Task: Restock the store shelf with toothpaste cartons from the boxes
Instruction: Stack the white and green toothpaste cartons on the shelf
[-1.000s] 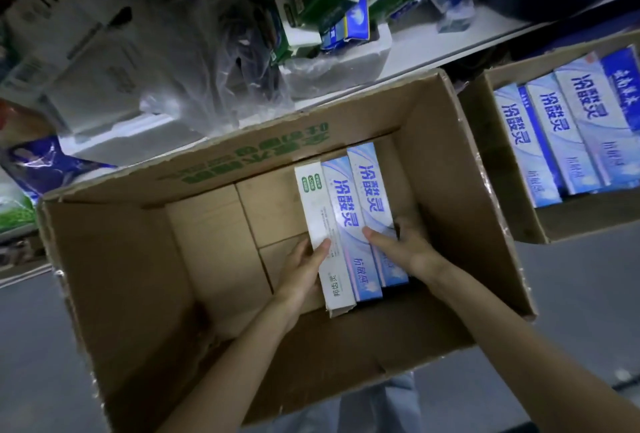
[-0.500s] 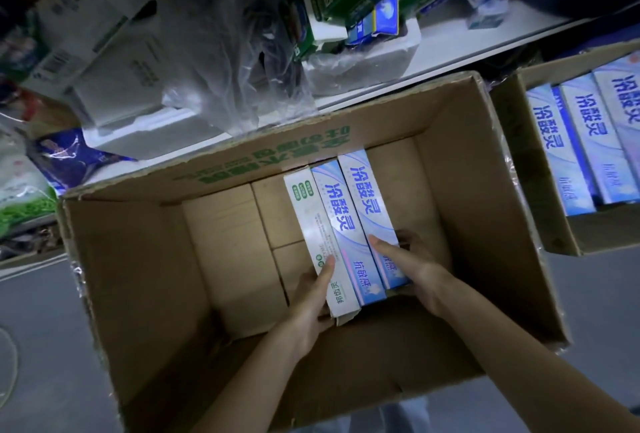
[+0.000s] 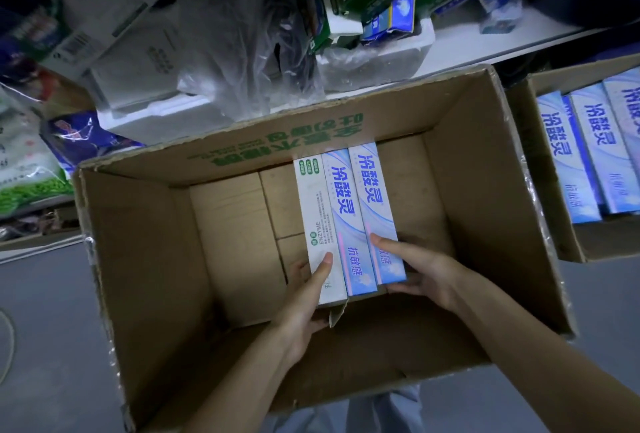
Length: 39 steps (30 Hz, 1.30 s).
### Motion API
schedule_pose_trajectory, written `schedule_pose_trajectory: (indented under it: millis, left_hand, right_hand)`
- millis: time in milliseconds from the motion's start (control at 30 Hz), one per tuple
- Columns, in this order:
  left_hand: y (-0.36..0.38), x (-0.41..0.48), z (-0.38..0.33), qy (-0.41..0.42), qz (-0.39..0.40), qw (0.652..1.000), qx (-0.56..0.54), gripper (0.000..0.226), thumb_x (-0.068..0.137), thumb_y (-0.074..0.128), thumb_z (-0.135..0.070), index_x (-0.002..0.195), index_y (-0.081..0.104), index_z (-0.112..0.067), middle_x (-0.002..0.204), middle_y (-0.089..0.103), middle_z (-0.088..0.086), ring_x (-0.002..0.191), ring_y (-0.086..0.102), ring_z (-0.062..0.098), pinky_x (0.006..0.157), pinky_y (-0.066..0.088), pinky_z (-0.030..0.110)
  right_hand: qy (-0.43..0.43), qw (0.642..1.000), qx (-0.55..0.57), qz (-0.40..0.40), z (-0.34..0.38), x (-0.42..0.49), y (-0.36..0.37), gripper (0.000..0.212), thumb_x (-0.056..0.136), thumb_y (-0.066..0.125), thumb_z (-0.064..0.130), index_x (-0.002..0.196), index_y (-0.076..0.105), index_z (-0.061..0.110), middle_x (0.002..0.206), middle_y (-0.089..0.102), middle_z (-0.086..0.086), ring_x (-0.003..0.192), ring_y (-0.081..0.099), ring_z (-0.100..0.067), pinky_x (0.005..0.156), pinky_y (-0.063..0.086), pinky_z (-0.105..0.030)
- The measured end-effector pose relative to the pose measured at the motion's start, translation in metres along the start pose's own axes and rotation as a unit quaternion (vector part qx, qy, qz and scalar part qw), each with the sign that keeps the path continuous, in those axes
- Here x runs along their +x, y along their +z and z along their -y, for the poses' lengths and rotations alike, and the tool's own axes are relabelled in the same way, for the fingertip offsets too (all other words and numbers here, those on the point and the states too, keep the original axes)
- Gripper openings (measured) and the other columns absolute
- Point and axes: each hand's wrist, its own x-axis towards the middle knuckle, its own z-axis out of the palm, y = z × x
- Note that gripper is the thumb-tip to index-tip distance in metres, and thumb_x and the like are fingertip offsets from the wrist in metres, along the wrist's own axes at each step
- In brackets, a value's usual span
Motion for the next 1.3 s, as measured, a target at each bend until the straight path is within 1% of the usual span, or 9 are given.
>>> schedule_pose_trajectory:
  millis: [133,433,567,733,833,933,1067,1200,1300]
  left_hand:
    - [-0.013,-0.001,-0.004,-0.057,0.026,0.998,-0.014,0.034,0.086,0.064,-0.043,0.115,0.062,-0.025,0.093,0.075,-0.002,0.096,0.064,0.015,0.097,0.046,0.050]
    - [-0.024,-0.007,0.003,-0.055,0.071,0.992,-0.085,0.055,0.068,0.073,-0.040,0.119,0.056,-0.027,0.109,0.072,0.006,0.100,0.067,0.024,0.079,0.049,0.041]
    - [-0.024,-0.016,-0.002,-0.068,0.097,0.985,-0.123,0.062,0.064,0.076,-0.033,0.123,0.056,-0.028,0.118,0.068,0.011,0.110,0.062,0.029,0.100,0.041,0.058]
    - [-0.012,-0.038,-0.018,-0.110,0.162,0.951,-0.240,0.042,0.081,0.069,-0.028,0.121,0.061,-0.020,0.123,0.063,0.018,0.116,0.058,0.037,0.087,0.051,0.062]
    - [-0.006,-0.038,-0.018,-0.107,0.139,0.950,-0.259,0.047,0.076,0.072,-0.023,0.121,0.062,-0.015,0.113,0.067,0.019,0.107,0.064,0.033,0.070,0.061,0.043]
    - [0.001,-0.037,-0.018,-0.087,0.101,0.957,-0.256,0.053,0.070,0.075,-0.012,0.120,0.060,-0.009,0.117,0.065,0.023,0.107,0.063,0.036,0.069,0.060,0.043]
    - [0.010,-0.046,-0.023,-0.053,0.068,0.975,-0.203,0.031,0.076,0.074,-0.002,0.105,0.063,-0.004,0.114,0.064,0.023,0.099,0.064,0.033,0.064,0.060,0.041]
    - [0.005,-0.066,-0.021,-0.062,0.071,0.960,-0.263,0.053,0.059,0.078,-0.001,0.110,0.064,-0.004,0.107,0.067,0.023,0.098,0.065,0.037,0.054,0.060,0.041]
    - [0.004,-0.096,-0.010,-0.068,0.092,0.949,-0.295,0.051,0.060,0.077,0.000,0.110,0.065,-0.003,0.110,0.067,0.023,0.099,0.064,0.039,0.052,0.060,0.043]
  right_hand:
    - [0.036,0.999,0.012,-0.003,0.001,-0.002,-0.001,0.043,0.072,0.078,0.040,0.107,0.066,0.017,0.092,0.075,-0.001,0.093,0.067,-0.014,0.068,0.054,-0.032]
    - [0.047,0.994,0.082,0.050,-0.004,-0.012,0.009,0.051,0.069,0.079,0.021,0.115,0.061,0.011,0.104,0.072,-0.010,0.097,0.068,-0.020,0.068,0.061,-0.036]
    - [0.043,0.990,0.122,0.050,0.003,-0.024,0.012,0.044,0.074,0.076,0.007,0.116,0.062,0.006,0.109,0.069,-0.012,0.099,0.065,-0.023,0.064,0.061,-0.033]
    - [0.059,0.980,0.172,0.074,0.016,-0.044,0.011,0.038,0.067,0.077,0.004,0.104,0.067,0.001,0.104,0.071,-0.018,0.096,0.066,-0.026,0.054,0.058,-0.029]
    - [0.057,0.980,0.172,0.076,0.017,-0.052,0.012,0.027,0.073,0.073,0.002,0.099,0.066,0.000,0.101,0.069,-0.020,0.095,0.065,-0.027,0.053,0.059,-0.030]
    - [0.047,0.983,0.160,0.077,0.013,-0.059,0.009,0.026,0.074,0.072,0.001,0.099,0.065,-0.001,0.097,0.068,-0.019,0.093,0.065,-0.027,0.053,0.059,-0.029]
    - [0.028,0.984,0.151,0.090,0.005,-0.074,0.003,0.024,0.074,0.071,-0.001,0.097,0.064,-0.002,0.091,0.069,-0.019,0.088,0.065,-0.026,0.055,0.060,-0.030]
    - [-0.006,0.986,0.150,0.076,0.000,-0.097,-0.005,0.042,0.066,0.074,-0.002,0.106,0.061,-0.002,0.103,0.067,-0.021,0.089,0.065,-0.027,0.051,0.058,-0.031]
    - [-0.032,0.987,0.134,0.080,-0.004,-0.129,-0.014,0.033,0.072,0.073,-0.002,0.103,0.064,-0.002,0.094,0.071,-0.017,0.086,0.066,-0.025,0.051,0.057,-0.029]
